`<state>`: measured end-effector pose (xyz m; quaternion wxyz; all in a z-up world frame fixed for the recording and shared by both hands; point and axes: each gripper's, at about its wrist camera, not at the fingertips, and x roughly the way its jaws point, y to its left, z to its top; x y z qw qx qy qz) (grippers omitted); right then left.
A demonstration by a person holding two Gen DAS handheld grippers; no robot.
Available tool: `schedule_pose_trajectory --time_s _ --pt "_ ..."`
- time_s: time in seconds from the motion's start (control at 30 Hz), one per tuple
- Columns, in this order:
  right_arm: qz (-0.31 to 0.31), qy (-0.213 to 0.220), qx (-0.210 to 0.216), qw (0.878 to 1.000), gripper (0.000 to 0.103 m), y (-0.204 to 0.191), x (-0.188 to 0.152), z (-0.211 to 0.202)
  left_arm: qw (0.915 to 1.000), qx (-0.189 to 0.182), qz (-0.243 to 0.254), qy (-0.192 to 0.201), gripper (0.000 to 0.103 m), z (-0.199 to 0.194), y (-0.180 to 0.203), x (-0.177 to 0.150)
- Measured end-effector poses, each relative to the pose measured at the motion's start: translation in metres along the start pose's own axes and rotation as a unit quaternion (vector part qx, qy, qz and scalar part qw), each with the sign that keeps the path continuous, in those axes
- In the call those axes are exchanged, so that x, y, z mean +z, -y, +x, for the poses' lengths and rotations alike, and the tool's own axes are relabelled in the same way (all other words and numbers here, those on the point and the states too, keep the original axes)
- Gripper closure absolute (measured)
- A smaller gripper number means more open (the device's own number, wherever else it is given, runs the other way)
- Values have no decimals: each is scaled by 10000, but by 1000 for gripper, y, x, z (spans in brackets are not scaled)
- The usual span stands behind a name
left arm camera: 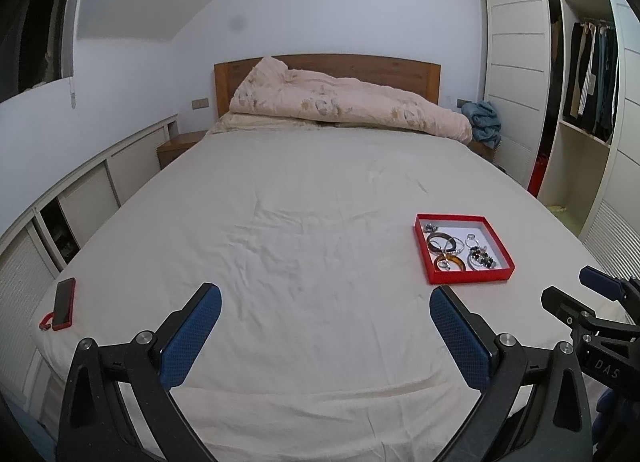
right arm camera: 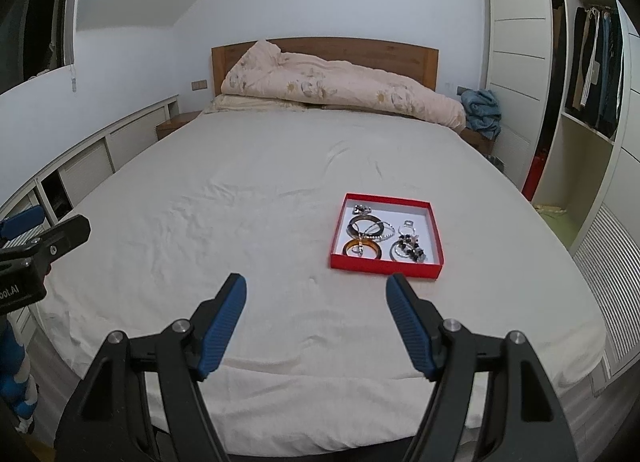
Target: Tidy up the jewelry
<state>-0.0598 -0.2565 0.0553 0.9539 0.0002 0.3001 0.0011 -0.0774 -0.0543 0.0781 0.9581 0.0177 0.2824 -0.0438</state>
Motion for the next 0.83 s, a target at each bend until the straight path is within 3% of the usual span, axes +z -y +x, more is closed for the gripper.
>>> schedule_pose_trajectory --time_s 0.83 --pt "101 -473 -117 9988 32 5 -11 40 9994 -121 19 -315 1 40 6 -9"
